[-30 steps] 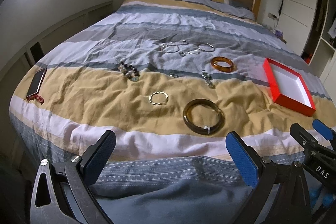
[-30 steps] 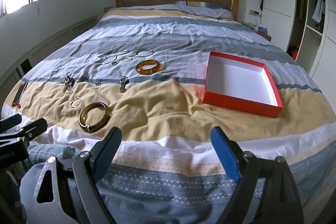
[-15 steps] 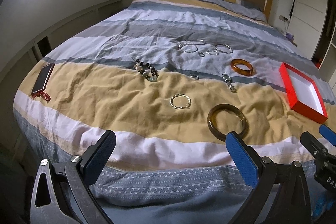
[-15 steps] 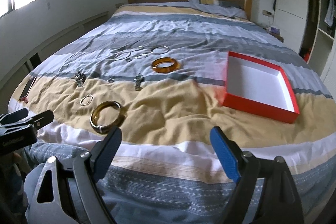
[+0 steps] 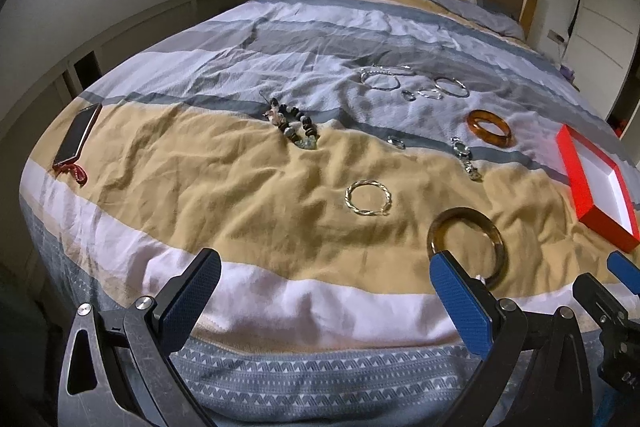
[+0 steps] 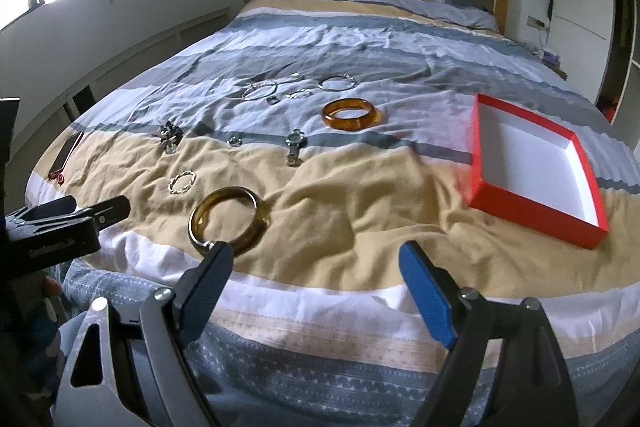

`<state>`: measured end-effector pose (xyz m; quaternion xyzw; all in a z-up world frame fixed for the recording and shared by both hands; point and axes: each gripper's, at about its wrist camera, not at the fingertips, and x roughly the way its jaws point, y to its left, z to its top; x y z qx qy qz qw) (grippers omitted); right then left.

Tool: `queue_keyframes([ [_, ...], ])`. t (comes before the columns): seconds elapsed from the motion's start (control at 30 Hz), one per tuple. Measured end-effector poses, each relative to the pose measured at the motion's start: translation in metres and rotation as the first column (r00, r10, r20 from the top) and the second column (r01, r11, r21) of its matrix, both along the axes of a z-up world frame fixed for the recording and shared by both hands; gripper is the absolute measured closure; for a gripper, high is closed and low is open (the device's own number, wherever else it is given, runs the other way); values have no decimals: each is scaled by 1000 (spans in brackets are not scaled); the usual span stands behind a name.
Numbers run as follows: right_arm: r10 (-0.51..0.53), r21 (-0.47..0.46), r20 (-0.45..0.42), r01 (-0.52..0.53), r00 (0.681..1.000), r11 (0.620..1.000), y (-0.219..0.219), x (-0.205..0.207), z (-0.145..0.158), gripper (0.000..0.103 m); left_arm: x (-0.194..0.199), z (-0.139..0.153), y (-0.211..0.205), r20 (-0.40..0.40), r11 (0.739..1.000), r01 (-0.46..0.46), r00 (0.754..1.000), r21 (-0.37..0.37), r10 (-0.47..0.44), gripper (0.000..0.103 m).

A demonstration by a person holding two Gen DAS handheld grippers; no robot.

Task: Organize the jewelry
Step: 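Move both grippers toward the jewelry on the duvet, then grasp the twisted silver bangle with the left gripper while the right gripper grasps the dark brown bangle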

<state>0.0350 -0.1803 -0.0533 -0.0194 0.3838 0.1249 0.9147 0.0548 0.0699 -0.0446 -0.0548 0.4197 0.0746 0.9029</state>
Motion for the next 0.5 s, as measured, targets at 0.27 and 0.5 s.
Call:
queue_keyframes([
  [0.27, 31, 7, -29, -31, 999, 1000, 10, 11, -8, 20, 11, -7, 0, -13, 1000, 10, 1000, -4, -10, 1],
  [0.5, 68, 25, -48, -67, 997, 997, 23, 20, -9, 41, 21, -10, 4, -17, 1000, 23, 1000, -17, -24, 3],
])
